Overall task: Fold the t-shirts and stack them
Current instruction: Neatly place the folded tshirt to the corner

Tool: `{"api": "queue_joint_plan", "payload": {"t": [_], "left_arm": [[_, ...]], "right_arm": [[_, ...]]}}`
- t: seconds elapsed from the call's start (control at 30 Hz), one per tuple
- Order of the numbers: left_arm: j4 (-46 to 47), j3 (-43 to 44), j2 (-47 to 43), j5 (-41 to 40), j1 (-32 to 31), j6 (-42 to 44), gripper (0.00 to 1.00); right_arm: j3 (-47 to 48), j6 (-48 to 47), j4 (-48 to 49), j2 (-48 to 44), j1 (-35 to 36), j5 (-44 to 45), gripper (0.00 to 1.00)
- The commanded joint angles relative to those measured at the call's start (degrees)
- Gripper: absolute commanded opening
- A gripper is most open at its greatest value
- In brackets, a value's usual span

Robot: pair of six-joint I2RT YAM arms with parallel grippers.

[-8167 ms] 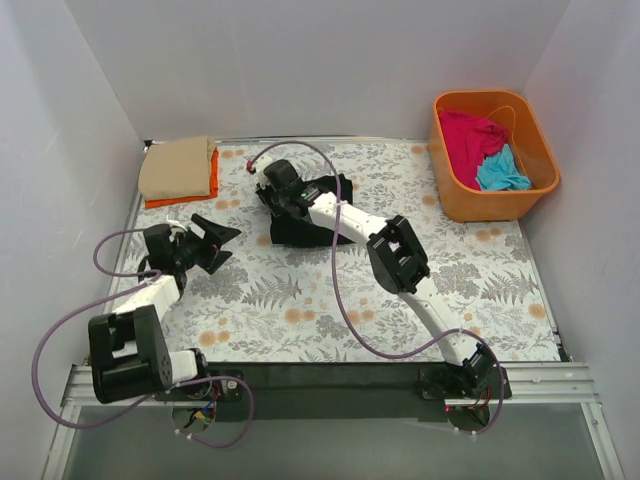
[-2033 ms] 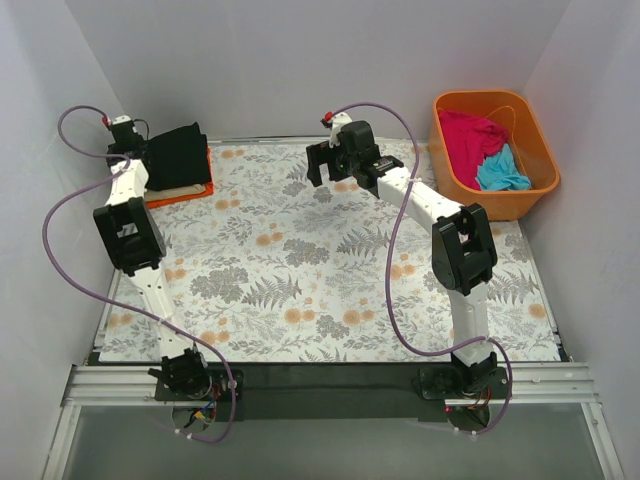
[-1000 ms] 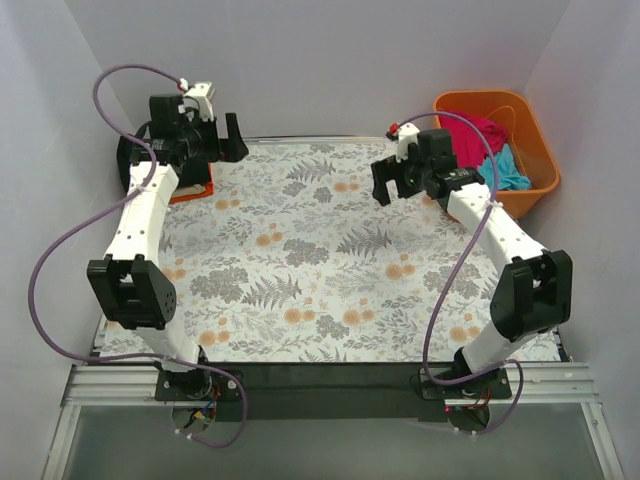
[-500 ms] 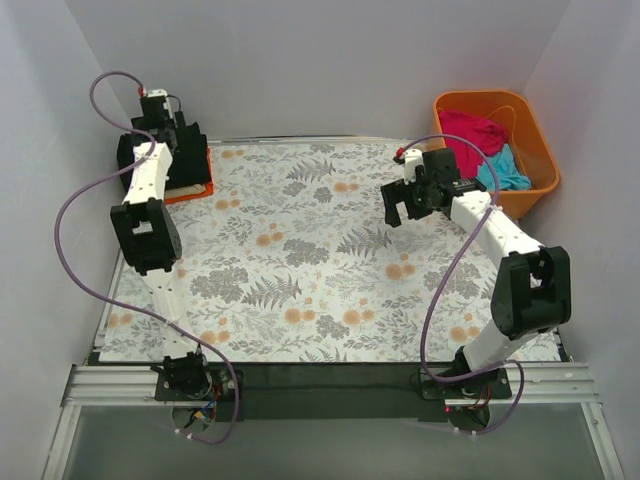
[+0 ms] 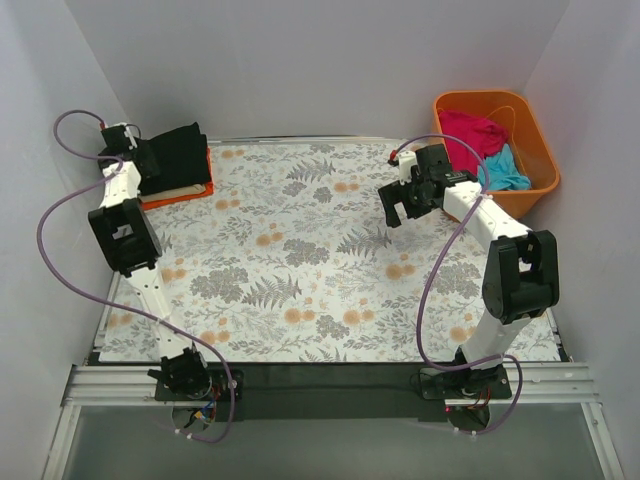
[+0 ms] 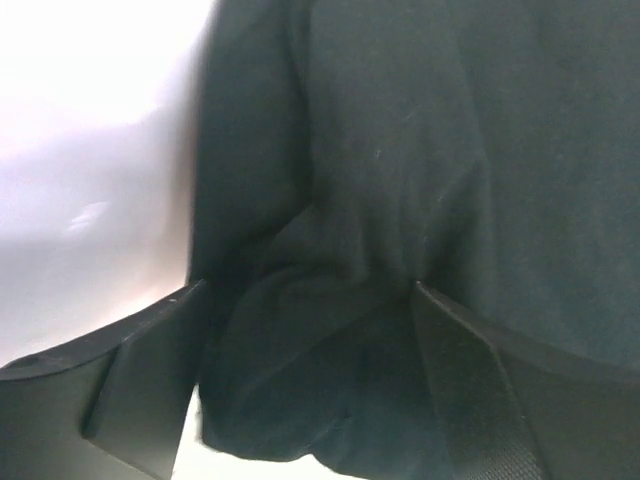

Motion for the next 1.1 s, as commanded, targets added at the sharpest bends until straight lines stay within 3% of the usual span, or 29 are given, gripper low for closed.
{"api": "queue_joint_plan", "payload": {"t": [0.0, 0.17, 0.33, 0.43, 0.57, 0.77, 1.07], "left_arm": [[-1.0, 3.82, 1.93, 7.05, -0.08, -1.47, 0.78], [-5.57, 13.13, 9.14, 16.9, -0.08, -0.15, 0.79], [-4.26, 12.97, 10.47, 29.27, -0.43, 3.01, 0.79], [-3.29, 13.76, 11.17, 31.49, -0.69, 4.07, 0.79], [-2.59, 15.34, 12.14, 29.06, -0.96, 4.07, 0.8], [1.72, 13.49, 4.33, 21.93, 1.41, -1.37, 0.87], [5.93, 12.09, -6.49, 24.65, 3.88, -4.62, 0.84]], "right_arm": [[1.89, -1.24, -0.77, -0.43, 0.02, 0.91, 0.98], [1.89, -1.33, -0.77, -0.96, -0.06, 1.44, 0.99], [1.63, -1.33, -0.77, -0.96, -0.06, 1.53, 0.98], [1.72, -1.41, -0.94, -0.7, 0.02, 1.44, 0.98], [2.07, -1.33, -1.12, 0.01, -0.06, 1.27, 0.98], [2.95, -1.06, -1.82, -0.34, -0.06, 0.3, 0.98], [2.25, -0.36, -1.65, -1.75, 0.02, -2.07, 0.98]]}}
